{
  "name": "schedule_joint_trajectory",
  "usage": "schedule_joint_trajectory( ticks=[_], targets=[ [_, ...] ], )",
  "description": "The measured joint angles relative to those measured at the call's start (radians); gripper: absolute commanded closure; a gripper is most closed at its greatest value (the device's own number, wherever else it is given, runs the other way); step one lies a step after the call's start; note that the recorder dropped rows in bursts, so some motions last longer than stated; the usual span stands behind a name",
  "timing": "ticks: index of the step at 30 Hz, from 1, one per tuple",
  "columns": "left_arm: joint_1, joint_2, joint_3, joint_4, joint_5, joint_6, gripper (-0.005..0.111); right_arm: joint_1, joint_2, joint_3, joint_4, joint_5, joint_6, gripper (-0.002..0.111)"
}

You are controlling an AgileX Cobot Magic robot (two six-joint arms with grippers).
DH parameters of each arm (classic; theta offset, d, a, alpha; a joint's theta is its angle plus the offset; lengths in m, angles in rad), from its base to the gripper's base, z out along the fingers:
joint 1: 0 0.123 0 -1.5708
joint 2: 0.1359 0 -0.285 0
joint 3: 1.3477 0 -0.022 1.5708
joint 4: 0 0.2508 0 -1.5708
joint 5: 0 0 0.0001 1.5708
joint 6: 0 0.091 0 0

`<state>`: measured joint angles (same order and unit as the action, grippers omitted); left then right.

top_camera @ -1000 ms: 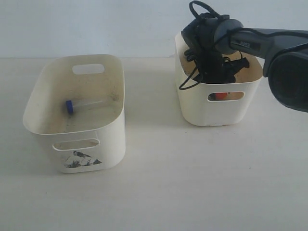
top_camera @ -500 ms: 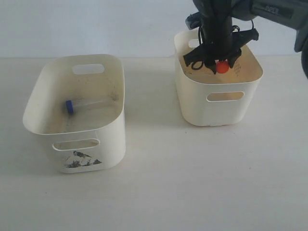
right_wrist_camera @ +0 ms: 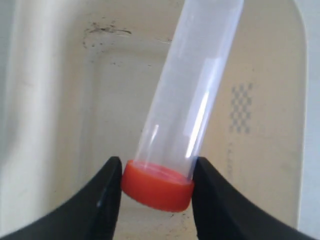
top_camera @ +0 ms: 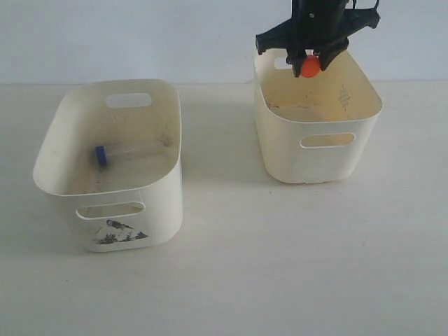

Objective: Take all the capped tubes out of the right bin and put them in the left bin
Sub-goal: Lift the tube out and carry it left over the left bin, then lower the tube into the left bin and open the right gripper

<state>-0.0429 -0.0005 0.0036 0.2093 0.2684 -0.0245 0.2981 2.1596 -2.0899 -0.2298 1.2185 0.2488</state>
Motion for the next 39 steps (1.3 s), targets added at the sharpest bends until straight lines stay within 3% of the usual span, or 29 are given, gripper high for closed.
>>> schedule_joint_trajectory(
  ticks=[12,26,28,29,31,33,35,36,39],
  targets=[
    [0.0,0.0,0.0,0.0,0.0,0.0,0.102,0.047,-0.159,0.069,0.394,0.002,-0.204,0.108],
    [0.0,0.0,0.0,0.0,0.0,0.0,0.102,0.383,-0.189,0.108,0.521,-0.041,-0.386,0.106],
    [0.0,0.0,0.0,0.0,0.0,0.0,0.102,0.403,-0.159,0.108,0.523,-0.102,-0.388,0.088],
    [0.0,0.0,0.0,0.0,0.0,0.0,0.102,0.407,-0.149,0.108,0.523,-0.115,-0.39,0.069],
    [0.0,0.0,0.0,0.0,0.0,0.0,0.102,0.409,-0.121,0.108,0.518,-0.139,-0.39,0.052],
    [0.0,0.0,0.0,0.0,0.0,0.0,0.102,0.409,-0.103,0.11,0.506,-0.159,-0.39,0.066],
    [0.0,0.0,0.0,0.0,0.0,0.0,0.102,0.409,-0.101,0.11,0.502,-0.164,-0.384,0.099],
    [0.0,0.0,0.0,0.0,0.0,0.0,0.102,0.409,-0.101,0.11,0.5,-0.167,-0.38,0.108],
    [0.0,0.0,0.0,0.0,0.0,0.0,0.102,0.409,-0.101,0.11,0.476,-0.167,-0.375,0.108]
  ],
)
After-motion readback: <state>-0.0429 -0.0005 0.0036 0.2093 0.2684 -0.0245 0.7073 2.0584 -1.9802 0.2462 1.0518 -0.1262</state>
